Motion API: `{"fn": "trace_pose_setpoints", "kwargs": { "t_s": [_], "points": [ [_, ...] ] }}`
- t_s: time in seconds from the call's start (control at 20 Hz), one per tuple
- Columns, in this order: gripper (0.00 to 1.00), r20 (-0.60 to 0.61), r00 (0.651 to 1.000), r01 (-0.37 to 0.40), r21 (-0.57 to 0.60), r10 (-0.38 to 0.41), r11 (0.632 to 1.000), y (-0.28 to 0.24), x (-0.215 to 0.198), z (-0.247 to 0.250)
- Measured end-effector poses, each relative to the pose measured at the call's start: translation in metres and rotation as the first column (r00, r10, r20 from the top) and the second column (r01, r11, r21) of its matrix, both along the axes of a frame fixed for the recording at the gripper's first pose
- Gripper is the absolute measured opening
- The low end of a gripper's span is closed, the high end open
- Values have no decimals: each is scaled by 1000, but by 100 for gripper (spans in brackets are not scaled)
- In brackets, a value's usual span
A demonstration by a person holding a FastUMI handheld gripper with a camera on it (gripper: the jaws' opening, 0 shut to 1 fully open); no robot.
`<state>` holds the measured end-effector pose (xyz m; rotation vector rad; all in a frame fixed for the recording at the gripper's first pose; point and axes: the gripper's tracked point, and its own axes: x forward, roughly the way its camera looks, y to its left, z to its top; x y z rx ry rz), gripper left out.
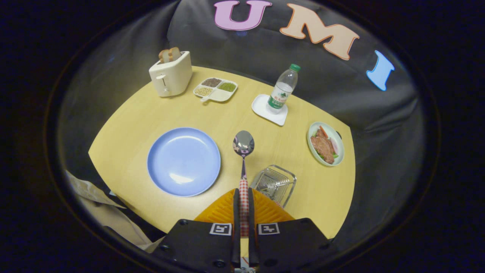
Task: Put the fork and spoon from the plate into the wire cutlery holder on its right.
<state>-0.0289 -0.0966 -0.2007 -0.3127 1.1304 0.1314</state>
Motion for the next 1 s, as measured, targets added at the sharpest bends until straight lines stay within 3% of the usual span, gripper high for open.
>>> {"fn": "trace_pose_setpoints", "kwargs": {
  "t_s": [0.5,1.0],
  "points": [
    [11,-195,979,-69,-61,56,996,-71,-21,22],
    [11,-403,904,-198,-103,141,975,-95,-23,8]
  ]
}}
